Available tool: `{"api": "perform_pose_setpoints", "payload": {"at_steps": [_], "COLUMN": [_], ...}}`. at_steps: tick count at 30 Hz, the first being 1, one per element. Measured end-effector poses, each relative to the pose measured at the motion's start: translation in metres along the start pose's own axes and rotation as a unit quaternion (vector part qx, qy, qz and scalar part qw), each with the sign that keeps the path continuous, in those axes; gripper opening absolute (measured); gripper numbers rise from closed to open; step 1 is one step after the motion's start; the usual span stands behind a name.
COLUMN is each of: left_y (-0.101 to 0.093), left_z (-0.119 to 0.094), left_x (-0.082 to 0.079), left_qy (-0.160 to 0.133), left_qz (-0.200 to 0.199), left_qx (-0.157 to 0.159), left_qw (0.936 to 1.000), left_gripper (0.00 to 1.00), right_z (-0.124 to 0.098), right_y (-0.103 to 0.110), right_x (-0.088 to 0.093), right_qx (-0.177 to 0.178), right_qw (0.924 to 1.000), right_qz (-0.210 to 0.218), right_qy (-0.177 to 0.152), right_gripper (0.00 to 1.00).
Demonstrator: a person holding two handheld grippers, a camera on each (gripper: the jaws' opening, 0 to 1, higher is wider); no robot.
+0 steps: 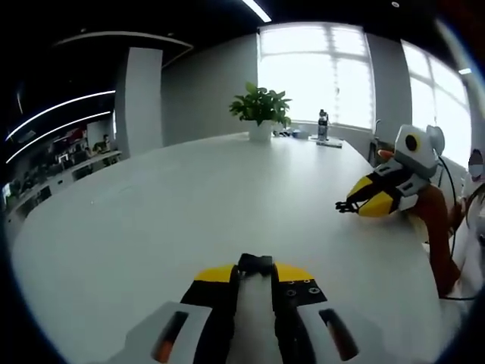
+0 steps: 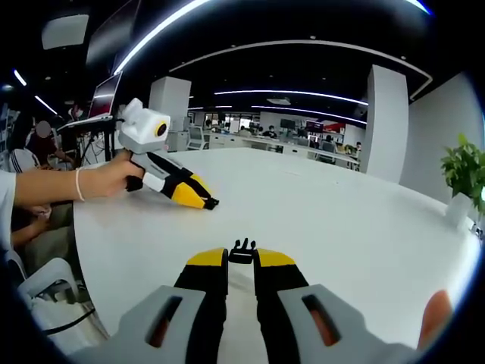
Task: Snap the two parts of the plastic buckle together until the buckle closes and remains connected.
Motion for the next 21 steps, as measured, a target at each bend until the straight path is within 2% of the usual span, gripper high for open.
{"api": "perform_pose_setpoints", "payload": {"at_steps": [12, 21], "left_y": [-0.014, -0.022], "left_z": [-0.018, -0.032], "left_x": [0.010, 0.016], "left_qy": [-0.007, -0.010], "left_qz": [-0.026, -0.027], "left_qx": [-0.002, -0.013], "left_qw": [0.9996, 0.9995], "left_gripper": [0.17, 0.17], "right_z": [-0.003, -0.006], "right_y": [-0.008, -0.014], "right_x": [0.004, 0.006], "right_qx": [0.009, 0.021], "right_qw": [0.9999, 0.9997], "right_qz": [0.006, 0.010], "right_qy": [0.002, 0.005], "right_gripper": [0.13, 0.13]}}
Point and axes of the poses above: the point that each gripper's makers call its tool centre point, and the gripper's own axes: z roughly forward along the fingers, y roughly to its left, x roughly out of its underside, the point moved 5 cm from there along -z, roughly backward along the fingers, and after that the axes turned 1 degree about -y, right-handed, at the moved point
